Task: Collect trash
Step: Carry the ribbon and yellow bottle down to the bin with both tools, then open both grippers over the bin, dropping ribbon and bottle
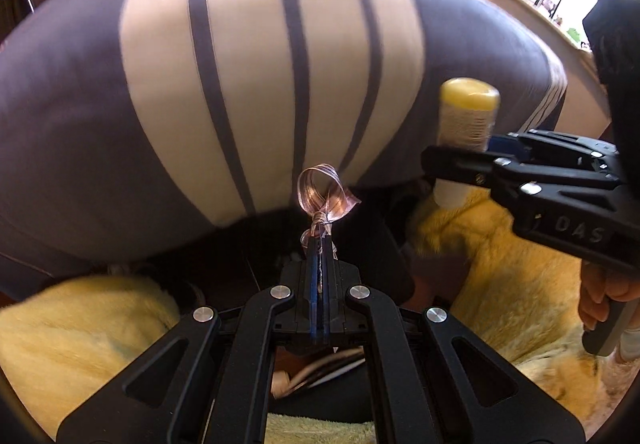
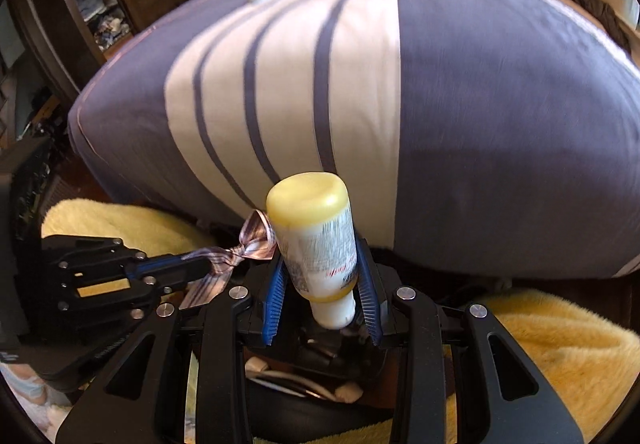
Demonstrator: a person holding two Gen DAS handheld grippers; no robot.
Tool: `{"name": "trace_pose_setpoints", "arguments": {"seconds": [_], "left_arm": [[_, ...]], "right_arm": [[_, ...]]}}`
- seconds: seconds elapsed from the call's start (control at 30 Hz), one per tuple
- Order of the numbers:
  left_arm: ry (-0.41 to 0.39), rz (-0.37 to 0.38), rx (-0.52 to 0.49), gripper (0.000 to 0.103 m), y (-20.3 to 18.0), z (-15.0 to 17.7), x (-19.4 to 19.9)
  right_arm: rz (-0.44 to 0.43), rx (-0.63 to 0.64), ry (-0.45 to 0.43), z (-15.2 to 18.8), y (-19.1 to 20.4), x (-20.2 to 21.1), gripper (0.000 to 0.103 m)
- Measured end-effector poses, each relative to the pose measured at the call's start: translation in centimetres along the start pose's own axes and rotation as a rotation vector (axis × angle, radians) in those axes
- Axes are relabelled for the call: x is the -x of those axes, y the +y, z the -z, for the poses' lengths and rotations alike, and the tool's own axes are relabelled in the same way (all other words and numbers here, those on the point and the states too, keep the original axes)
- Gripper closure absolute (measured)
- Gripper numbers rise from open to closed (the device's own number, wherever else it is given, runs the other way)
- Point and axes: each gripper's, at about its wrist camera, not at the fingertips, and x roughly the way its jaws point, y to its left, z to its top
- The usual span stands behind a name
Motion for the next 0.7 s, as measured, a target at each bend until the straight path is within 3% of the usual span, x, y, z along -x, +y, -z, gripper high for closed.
{"name": "trace_pose_setpoints", "arguments": {"seconds": [0.43,0.7], "left_arm": [[0.201,0.069,0.087,0.103,2.2,2.5,-7.5],[0.245,0.075,0.093,0.101,2.2,2.7,-8.8]], "right_arm": [[-0.018,-0.063,0.209,3.1,-1.2,-7.3,0.069],[-0.005,-0.094,0.261,2.7,-1.6,-9.3,0.069]]}}
